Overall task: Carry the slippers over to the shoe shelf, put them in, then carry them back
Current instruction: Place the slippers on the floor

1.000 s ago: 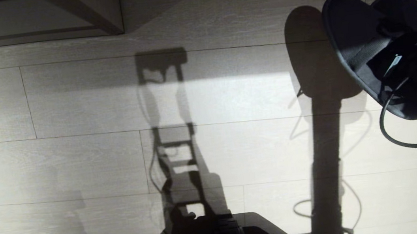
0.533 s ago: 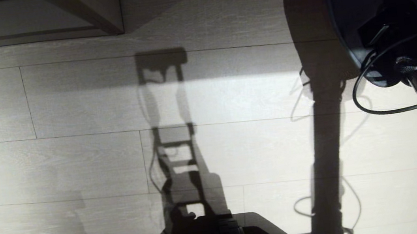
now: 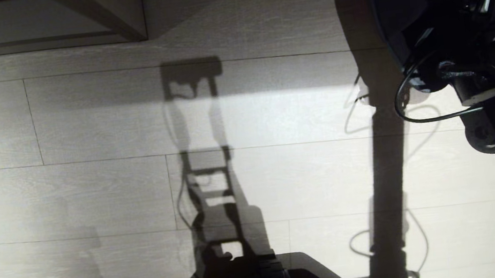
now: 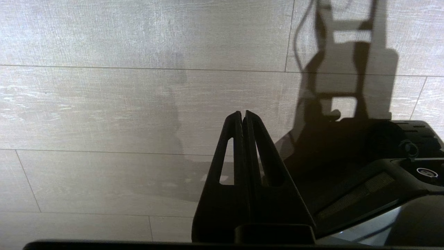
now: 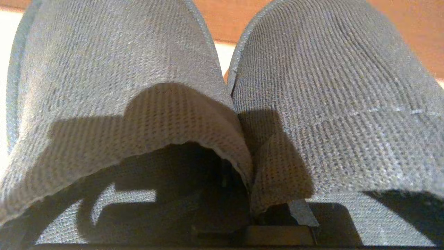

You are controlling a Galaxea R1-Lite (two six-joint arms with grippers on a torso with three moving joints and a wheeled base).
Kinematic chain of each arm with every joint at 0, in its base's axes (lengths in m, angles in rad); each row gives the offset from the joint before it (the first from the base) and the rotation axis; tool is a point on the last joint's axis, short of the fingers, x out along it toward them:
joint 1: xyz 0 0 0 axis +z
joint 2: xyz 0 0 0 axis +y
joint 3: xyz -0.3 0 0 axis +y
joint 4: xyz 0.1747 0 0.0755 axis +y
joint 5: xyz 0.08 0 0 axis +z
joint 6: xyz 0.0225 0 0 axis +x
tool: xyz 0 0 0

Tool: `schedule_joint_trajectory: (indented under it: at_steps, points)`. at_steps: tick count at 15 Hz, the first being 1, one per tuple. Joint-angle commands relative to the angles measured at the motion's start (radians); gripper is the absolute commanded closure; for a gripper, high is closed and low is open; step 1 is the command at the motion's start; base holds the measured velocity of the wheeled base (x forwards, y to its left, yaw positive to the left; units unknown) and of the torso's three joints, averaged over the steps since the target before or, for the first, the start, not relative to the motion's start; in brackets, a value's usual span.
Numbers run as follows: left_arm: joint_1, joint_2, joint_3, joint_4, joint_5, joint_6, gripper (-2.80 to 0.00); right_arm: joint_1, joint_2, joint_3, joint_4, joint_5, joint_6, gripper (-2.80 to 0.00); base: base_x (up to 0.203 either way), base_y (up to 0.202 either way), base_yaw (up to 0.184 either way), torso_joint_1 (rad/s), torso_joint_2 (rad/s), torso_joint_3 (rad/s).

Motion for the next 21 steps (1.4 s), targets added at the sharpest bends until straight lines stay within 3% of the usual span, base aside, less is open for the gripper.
schedule_joint_trajectory:
  at_steps: [1,5,15,21]
  points:
    - [0.0,0.0,0.0,0.0,0.0,-0.001,0.0,0.003,0.05,-0.054,-0.009,0.0,-0.003,0.0,0.0,0.0,0.0,0.0,0.0,0.0]
    - [0.0,0.0,0.0,0.0,0.0,-0.001,0.0,0.004,0.147,-0.182,-0.01,0.0,-0.018,0.0,0.0,0.0,0.0,0.0,0.0,0.0]
    - [0.0,0.0,0.0,0.0,0.0,-0.001,0.0,0.008,0.294,-0.351,-0.011,0.0,-0.045,0.0,0.0,0.0,0.0,0.0,0.0,0.0]
    - [0.0,0.0,0.0,0.0,0.0,-0.001,0.0,0.008,0.321,-0.377,-0.011,0.001,-0.061,0.0,0.0,0.0,0.0,0.0,0.0,0.0]
